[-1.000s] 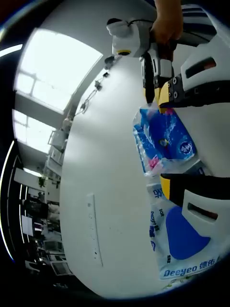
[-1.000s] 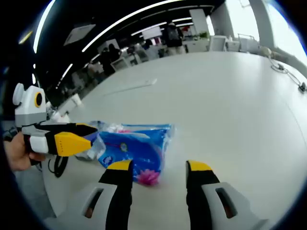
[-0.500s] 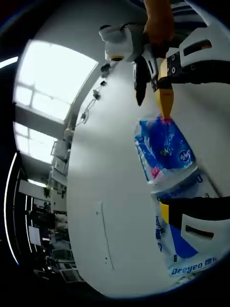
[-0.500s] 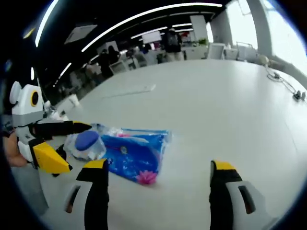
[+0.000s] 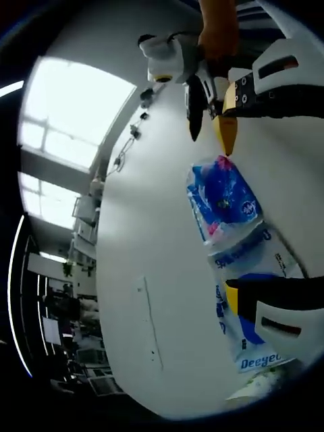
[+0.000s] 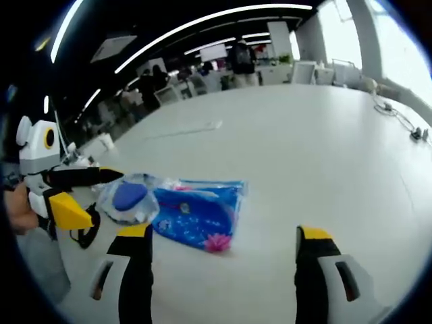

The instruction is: Arrange the tabletop items into an orderly group along one side of the table until the central work area is clear of visible clutter.

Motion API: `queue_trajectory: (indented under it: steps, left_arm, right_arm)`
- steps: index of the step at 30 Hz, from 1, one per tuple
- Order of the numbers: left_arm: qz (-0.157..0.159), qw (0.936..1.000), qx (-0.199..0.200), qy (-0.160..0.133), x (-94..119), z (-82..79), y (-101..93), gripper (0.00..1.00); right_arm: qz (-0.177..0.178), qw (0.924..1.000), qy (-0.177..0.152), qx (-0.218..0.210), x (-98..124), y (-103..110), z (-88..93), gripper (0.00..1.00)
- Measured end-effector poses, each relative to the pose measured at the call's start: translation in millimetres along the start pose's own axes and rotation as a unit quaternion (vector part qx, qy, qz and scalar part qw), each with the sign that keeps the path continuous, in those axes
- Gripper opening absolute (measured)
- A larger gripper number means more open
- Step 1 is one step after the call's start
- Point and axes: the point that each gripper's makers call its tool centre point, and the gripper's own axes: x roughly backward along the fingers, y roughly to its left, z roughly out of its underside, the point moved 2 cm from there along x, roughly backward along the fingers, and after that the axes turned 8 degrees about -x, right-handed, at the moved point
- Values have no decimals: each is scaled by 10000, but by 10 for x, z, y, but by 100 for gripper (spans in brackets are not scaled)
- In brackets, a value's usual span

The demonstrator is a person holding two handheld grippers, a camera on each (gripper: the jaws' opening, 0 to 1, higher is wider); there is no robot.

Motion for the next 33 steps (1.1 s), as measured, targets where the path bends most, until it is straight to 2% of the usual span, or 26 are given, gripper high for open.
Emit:
queue_trajectory:
  steps: [23,33]
  left_arm:
    - [-319,9994,107,-114,614,92,231,96]
    - [-441,9985,284,-133,893,248,364,95]
  right_arm:
    - [-77,9999,-75,-95,150,266,42,83]
    - [-35,9999,-42,-142,215,355,143,83]
